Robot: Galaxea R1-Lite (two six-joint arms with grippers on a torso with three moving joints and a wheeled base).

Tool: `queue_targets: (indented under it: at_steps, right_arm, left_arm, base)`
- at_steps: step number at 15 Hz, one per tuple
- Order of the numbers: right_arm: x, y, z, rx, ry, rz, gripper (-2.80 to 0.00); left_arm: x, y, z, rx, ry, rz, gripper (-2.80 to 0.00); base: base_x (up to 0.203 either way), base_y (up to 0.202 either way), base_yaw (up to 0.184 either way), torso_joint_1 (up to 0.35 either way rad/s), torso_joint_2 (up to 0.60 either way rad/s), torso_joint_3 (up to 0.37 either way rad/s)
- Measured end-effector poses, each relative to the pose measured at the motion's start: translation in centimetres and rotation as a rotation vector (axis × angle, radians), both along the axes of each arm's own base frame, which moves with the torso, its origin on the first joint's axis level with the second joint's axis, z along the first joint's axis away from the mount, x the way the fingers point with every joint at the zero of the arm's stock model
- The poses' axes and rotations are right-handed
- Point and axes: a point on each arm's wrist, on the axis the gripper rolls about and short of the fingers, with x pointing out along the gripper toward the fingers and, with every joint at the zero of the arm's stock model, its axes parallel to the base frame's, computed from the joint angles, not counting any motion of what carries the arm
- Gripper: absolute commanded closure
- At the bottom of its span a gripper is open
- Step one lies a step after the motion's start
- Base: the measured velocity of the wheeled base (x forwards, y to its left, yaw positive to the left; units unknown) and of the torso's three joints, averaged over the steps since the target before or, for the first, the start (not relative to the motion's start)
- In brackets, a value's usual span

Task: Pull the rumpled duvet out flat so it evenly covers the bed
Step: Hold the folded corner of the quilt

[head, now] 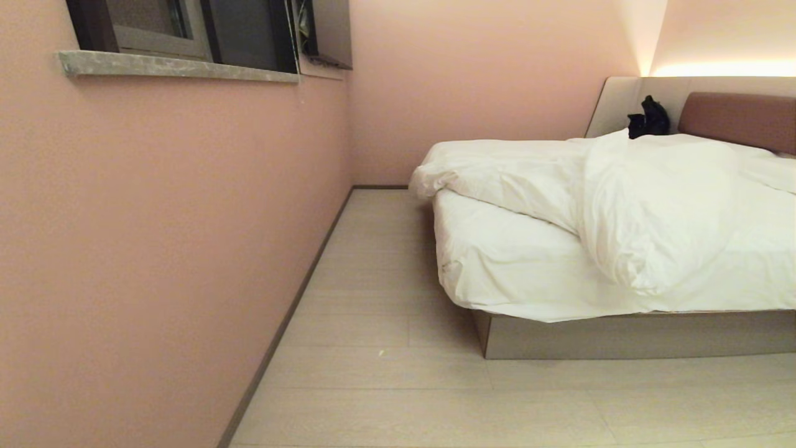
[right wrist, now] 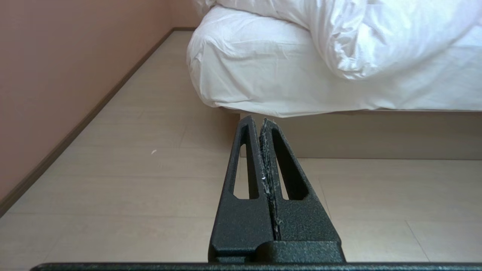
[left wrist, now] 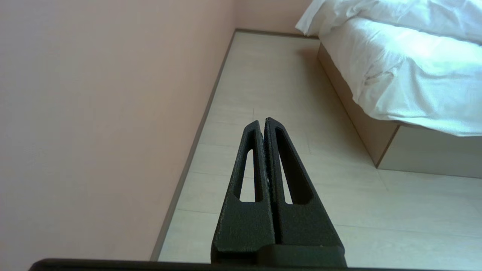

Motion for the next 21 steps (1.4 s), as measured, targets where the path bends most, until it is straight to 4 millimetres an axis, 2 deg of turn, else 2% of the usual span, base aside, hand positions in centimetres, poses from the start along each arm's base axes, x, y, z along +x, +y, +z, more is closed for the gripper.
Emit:
queue_targets:
  at_steps: [21]
  right_arm:
    - [0.0,0.0,0.0,0.0,0.0,0.0,0.0]
  left_arm:
    - [0.0,0.0,0.0,-0.002,0.0,0.001,0.0]
  base:
    - [0.196,0.0,0.0,0.003,0.0,0.002]
